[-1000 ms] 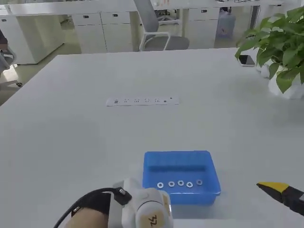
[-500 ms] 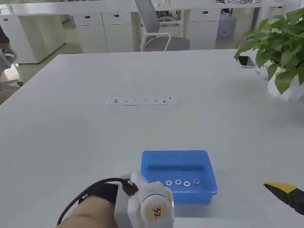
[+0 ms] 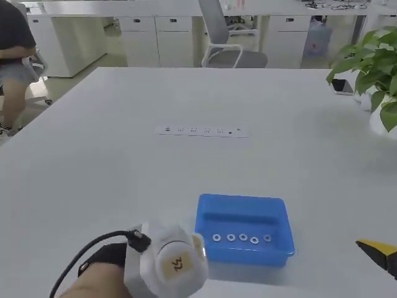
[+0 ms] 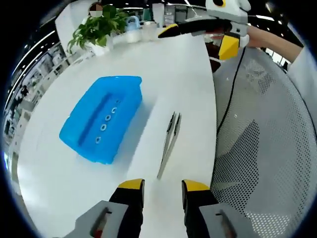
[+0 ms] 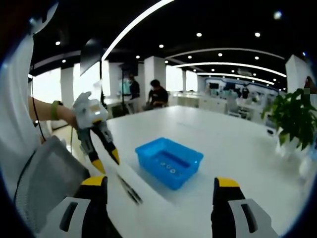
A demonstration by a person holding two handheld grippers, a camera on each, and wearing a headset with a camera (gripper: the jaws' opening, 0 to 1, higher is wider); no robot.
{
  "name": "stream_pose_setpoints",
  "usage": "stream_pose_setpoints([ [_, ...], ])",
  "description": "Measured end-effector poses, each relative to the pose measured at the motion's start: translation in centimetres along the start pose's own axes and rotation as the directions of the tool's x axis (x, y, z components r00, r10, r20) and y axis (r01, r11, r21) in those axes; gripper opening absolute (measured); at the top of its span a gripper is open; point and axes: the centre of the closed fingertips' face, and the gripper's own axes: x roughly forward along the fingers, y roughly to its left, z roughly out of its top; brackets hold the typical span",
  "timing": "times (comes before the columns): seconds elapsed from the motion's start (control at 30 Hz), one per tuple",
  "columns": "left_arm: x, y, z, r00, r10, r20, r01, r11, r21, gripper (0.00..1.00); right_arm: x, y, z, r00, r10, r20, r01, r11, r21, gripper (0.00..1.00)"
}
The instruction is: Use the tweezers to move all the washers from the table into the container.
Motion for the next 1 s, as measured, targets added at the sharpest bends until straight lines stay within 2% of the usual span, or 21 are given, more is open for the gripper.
stream_pose_setpoints([
  [0.03,-0.7,0.1,0.1,0.9989,0.022,0.042,-0.02,0.999,-0.048,0.34,0.1,-0.1,0.0,1.0,-0.003,-0.001,0.003,1.0,0.003,0.88],
  [0.1,-1.6,0.3,0.3,0.9934,0.056,0.101,-0.046,0.994,-0.097,0.43,0.2,-0.1,0.0,1.0,-0.003,-0.001,0.003,1.0,0.01,0.9],
  [0.17,-2.7,0.7,0.8,0.9796,0.103,0.173,-0.074,0.983,-0.168,0.49,0.2,-0.1,0.2,1.0,-0.007,0.006,0.007,1.0,0.008,0.92],
  [0.2,-3.5,0.9,1.5,0.961,0.133,0.242,-0.083,0.975,-0.206,0.51,0.2,-0.1,0.3,0.9999,-0.009,0.009,0.009,1.0,0.006,0.93],
  [0.27,-4.6,1.1,2.6,0.9248,0.172,0.339,-0.075,0.957,-0.279,0.57,0.2,0.1,0.4,1.0,0.001,0.01,-0.001,1.0,0.002,0.98],
  [0.3,-5.3,1.4,3.2,0.8959,0.21,0.392,-0.076,0.941,-0.329,0.6,0.2,0.3,0.2,0.9999,0.01,-0.004,-0.01,1.0,0.008,0.99],
  [0.37,-6.5,1.5,4.0,0.847,0.256,0.466,-0.085,0.93,-0.358,0.68,0.2,0.4,0.4,0.9999,0.012,0.004,-0.012,1.0,0.006,0.99],
  [0.4,-6.9,1.7,4.2,0.8323,0.281,0.478,-0.101,0.924,-0.369,0.71,0.2,0.4,0.5,0.9999,0.011,0.011,-0.011,1.0,0.006,0.99],
  [0.43,-7.3,1.8,4.4,0.8117,0.312,0.494,-0.128,0.92,-0.371,0.76,0.2,0.3,0.7,0.9997,0.006,0.023,-0.006,1.0,0.008,0.99],
  [0.47,-7.6,1.8,4.5,0.8008,0.332,0.499,-0.146,0.915,-0.375,0.8,0.1,0.2,0.9,0.9995,0.003,0.032,-0.003,1.0,0.012,0.99],
  [0.53,-8.4,1.8,5.2,0.7569,0.376,0.534,-0.173,0.904,-0.391,0.88,-0.2,0.0,1.5,0.9982,-0.011,0.06,0.01,1.0,0.023,0.99],
  [0.57,-8.7,1.8,5.5,0.7352,0.396,0.55,-0.172,0.894,-0.413,0.92,-0.3,-0.1,1.7,0.9972,-0.02,0.072,0.018,1.0,0.025,0.99],
  [0.6,-9.0,1.8,5.7,0.7175,0.406,0.566,-0.164,0.888,-0.429,0.94,-0.4,-0.2,1.9,0.9961,-0.026,0.084,0.024,0.999,0.028,0.99],
  [0.63,-9.5,1.9,5.9,0.6953,0.43,0.576,-0.175,0.878,-0.445,0.97,-0.5,-0.2,2.3,0.9941,-0.028,0.105,0.024,0.999,0.034,0.99],
  [0.7,-10.0,2.1,5.9,0.6659,0.467,0.582,-0.198,0.863,-0.466,0.99,-0.7,-0.4,2.7,0.9903,-0.04,0.133,0.034,0.998,0.045,0.99],
  [0.73,-10.3,2.2,6.0,0.6542,0.479,0.585,-0.199,0.855,-0.479,0.99,-0.8,-0.6,2.8,0.9886,-0.051,0.142,0.045,0.998,0.042,0.99],
  [0.83,-11.2,2.3,6.4,0.6048,0.505,0.615,-0.182,0.84,-0.511,0.99,-1.1,-1.2,3.3,0.983,-0.084,0.163,0.078,0.996,0.045,0.99],
  [0.87,-11.7,2.5,6.6,0.5742,0.517,0.635,-0.175,0.835,-0.522,0.99,-1.3,-1.4,3.4,0.9812,-0.099,0.166,0.091,0.994,0.053,0.99],
  [0.9,-12.1,2.6,6.7,0.5549,0.528,0.643,-0.176,0.83,-0.53,0.99,-1.4,-1.4,3.6,0.98,-0.102,0.171,0.093,0.994,0.059,0.99],
  [0.93,-12.5,2.6,6.9,0.5302,0.533,0.66,-0.162,0.827,-0.538,0.99,-1.6,-1.5,3.8,0.9779,-0.112,0.177,0.101,0.993,0.067,0.99],
  [1.0,-12.9,2.6,7.2,0.4982,0.537,0.68,-0.145,0.825,-0.546,0.99,-2.0,-1.4,4.0,0.9755,-0.125,0.181,0.113,0.991,0.074,0.99],
])
